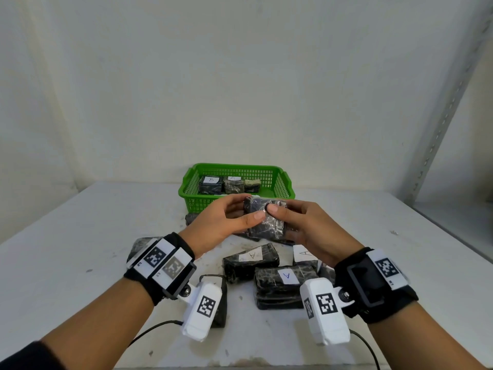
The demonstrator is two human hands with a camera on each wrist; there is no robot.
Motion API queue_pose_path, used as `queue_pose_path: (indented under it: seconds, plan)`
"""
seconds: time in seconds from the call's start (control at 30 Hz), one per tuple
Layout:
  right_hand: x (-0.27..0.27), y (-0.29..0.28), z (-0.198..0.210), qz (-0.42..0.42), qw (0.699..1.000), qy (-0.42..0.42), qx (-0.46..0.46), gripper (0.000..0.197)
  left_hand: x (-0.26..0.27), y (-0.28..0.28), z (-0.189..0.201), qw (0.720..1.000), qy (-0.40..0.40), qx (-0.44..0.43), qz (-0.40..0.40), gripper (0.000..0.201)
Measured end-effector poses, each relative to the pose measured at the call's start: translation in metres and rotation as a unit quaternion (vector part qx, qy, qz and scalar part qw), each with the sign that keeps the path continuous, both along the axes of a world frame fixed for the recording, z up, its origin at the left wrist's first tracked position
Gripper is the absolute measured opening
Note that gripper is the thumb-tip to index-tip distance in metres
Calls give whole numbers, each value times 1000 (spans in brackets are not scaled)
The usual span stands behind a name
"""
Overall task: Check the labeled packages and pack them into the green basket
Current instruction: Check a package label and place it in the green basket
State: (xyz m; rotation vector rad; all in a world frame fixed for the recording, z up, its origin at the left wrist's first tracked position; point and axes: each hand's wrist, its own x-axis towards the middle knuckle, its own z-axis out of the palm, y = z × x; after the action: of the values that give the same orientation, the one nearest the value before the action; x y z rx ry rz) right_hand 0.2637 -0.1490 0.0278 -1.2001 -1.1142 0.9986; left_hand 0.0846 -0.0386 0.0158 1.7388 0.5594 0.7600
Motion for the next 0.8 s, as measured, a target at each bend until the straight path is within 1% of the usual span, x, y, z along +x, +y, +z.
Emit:
queue_pose_path:
  seconds: [0.13,0.27,0.4,0.5,0.6,0.63,0.7,0.77,0.8]
  plan:
    - [2,0,-2,20,1000,17,-12,47,1,-1,0,999,-13,27,12,74]
    - [0,2,-2,29,999,21,-15,48,1,1,1,995,14,80,63,83]
    - [1,3,-1,27,999,26,-14,51,0,1,4,992,21,101,72,82]
    - [1,1,4,41,998,13,-35,50,-3,1,11,989,49,128,59,79]
    - [0,0,8,34,995,-60,-78,63,-4,-3,16,976,99,189,39,83]
    - [-1,2,9,25,992,-87,-89,63,-4,-4,18,972,109,208,26,85]
    - [-3,4,10,6,988,-119,-100,53,-4,-7,20,963,129,237,-10,89]
    - [-4,8,7,-24,988,-118,-95,40,-4,-11,21,954,143,262,-39,93]
    - [-3,9,6,-41,989,-108,-88,38,-4,-12,22,953,141,265,-44,95]
